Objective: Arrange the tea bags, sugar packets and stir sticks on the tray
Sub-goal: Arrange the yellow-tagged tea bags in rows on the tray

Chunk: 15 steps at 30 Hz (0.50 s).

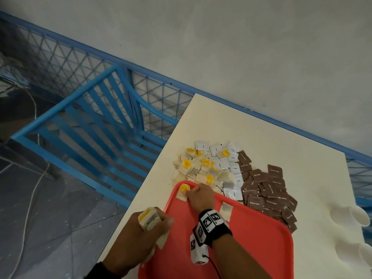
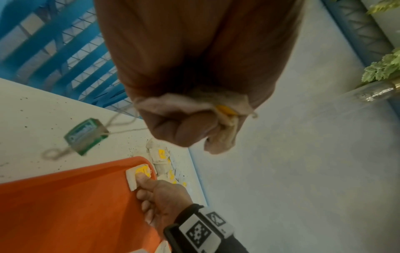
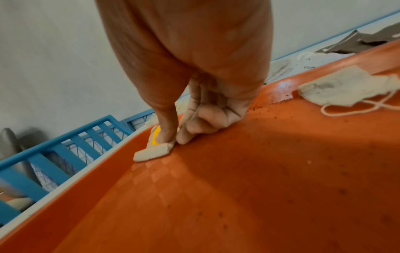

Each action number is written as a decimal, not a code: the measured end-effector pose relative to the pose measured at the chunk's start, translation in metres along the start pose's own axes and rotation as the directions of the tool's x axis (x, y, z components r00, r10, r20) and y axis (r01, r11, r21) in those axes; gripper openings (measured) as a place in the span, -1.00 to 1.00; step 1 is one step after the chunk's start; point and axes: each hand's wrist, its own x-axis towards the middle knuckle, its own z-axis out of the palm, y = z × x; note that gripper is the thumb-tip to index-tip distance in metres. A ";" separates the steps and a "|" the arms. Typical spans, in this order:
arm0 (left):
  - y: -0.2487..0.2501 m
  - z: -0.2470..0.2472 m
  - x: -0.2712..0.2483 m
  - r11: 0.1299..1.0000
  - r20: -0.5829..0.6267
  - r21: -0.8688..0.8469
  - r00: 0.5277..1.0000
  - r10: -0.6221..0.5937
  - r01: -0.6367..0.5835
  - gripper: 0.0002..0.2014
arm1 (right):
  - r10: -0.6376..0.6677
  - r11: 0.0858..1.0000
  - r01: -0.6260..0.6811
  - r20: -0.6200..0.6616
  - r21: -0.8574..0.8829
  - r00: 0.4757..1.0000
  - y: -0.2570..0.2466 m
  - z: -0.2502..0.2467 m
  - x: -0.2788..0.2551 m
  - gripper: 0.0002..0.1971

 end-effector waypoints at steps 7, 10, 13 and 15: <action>0.001 0.007 0.003 1.000 0.003 0.003 1.000 -0.018 0.018 -0.78 | -0.099 0.991 0.099 -0.010 0.095 0.995 0.009 0.001 -0.011 -0.77; 0.008 0.018 0.004 0.999 0.020 -0.012 0.999 0.030 -0.030 -0.67 | -0.138 0.987 0.143 -0.061 0.080 0.989 0.020 -0.022 -0.018 -0.80; 0.015 0.022 0.004 0.997 0.031 -0.056 0.998 0.046 -0.044 -0.60 | -0.169 0.977 0.160 -0.051 -0.140 0.984 0.051 -0.047 -0.024 -0.84; 0.018 0.025 0.003 0.996 0.041 -0.047 0.996 0.074 -0.072 -0.48 | -0.212 0.939 0.194 -0.033 -0.285 0.977 0.077 -0.066 -0.030 -0.87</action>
